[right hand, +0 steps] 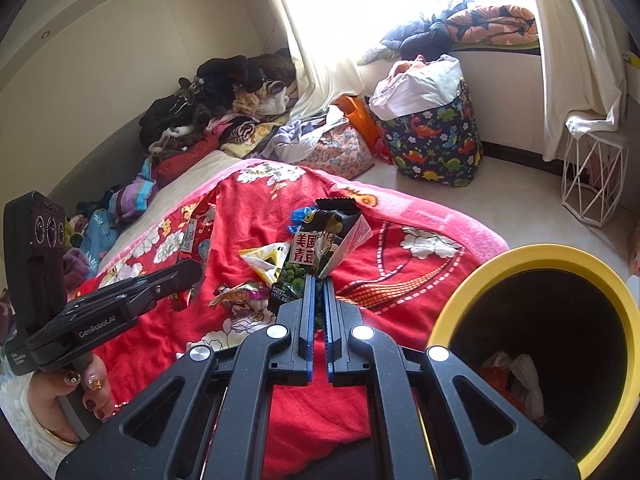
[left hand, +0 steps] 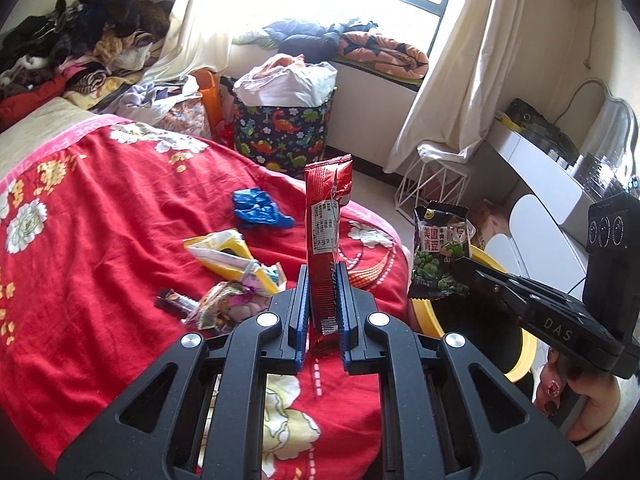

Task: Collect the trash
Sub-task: 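Carry the red candy bar with left tool while right tool carries green packet to bin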

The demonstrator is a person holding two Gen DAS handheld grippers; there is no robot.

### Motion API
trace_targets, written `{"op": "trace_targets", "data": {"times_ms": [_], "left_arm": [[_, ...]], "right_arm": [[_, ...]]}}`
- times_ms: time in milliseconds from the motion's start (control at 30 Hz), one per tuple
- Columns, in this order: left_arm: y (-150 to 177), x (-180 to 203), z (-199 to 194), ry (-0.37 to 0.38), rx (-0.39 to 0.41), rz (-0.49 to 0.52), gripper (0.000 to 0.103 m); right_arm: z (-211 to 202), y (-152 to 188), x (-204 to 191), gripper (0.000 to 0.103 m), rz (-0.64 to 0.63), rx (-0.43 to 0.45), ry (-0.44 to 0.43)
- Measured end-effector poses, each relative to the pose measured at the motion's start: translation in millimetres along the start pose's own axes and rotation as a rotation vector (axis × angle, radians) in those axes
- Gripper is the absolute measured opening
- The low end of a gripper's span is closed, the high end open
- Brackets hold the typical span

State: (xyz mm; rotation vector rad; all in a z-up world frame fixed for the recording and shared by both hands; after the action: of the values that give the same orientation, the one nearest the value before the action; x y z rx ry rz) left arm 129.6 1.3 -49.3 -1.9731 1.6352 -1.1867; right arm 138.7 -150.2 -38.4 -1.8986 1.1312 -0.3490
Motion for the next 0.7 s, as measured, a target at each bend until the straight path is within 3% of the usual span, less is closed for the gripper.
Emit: {"op": "trace_targets", "data": {"times_ms": [700], "left_arm": [[13,42,9,0.047,-0.027,0.083,0.008]], "right_arm": [[-32,7,40,0.004,0.065,0.041,0.075]]}}
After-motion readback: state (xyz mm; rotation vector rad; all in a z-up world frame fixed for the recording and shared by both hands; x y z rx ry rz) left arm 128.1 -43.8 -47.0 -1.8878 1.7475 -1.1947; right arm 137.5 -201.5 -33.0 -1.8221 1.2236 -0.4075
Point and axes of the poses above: each gripper's, at about its wrist camera, not at the fingertips, and z roughly the way its jaws point, x to its right, y to its underside, the point moved 5 cm from there along z, roughly the way its jaws point, and after that the axes turned 11 degrees about -z, right-handed, at the moved point
